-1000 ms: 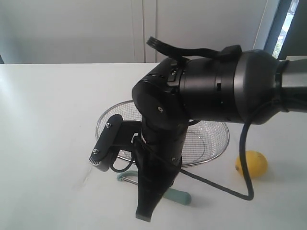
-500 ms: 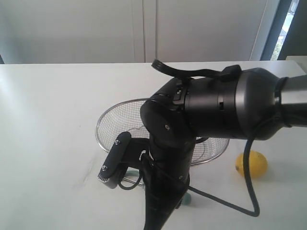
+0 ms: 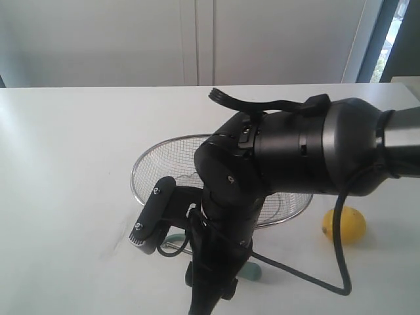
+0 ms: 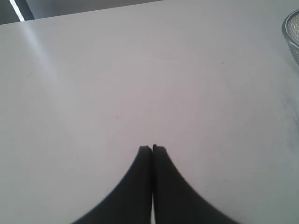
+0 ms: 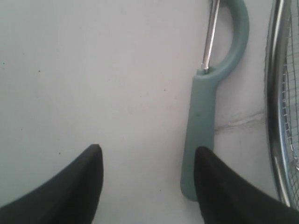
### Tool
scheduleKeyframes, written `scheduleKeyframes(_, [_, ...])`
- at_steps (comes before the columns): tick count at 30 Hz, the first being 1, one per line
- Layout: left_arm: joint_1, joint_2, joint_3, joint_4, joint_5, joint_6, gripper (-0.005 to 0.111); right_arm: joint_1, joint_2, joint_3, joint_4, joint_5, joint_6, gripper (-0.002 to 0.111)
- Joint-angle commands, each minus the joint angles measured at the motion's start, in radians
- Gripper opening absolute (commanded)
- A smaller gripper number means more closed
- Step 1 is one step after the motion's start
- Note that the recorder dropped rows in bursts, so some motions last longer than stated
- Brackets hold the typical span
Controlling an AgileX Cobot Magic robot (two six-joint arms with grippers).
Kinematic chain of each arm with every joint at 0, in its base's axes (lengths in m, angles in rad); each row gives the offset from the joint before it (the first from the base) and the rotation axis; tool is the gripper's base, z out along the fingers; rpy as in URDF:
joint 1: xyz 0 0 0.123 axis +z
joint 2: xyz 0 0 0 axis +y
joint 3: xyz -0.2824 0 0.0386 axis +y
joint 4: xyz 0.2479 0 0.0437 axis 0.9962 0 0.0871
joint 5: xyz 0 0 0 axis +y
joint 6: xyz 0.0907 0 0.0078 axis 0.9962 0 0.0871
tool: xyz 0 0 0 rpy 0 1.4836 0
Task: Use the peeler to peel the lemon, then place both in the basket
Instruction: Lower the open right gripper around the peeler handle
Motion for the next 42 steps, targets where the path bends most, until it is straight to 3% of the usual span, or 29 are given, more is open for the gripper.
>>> scheduleKeyframes(1, [-0.005, -0.005, 0.004, -0.008, -0.001, 0.002, 0.000, 0.002, -0.002, 0.004, -0.004, -0.006, -0.002, 0.054])
scheduleKeyframes(42, [-0.005, -0.005, 0.004, -0.008, -0.001, 0.002, 0.000, 0.000, -0.002, 0.085, -0.153, -0.137, 0.166, 0.054])
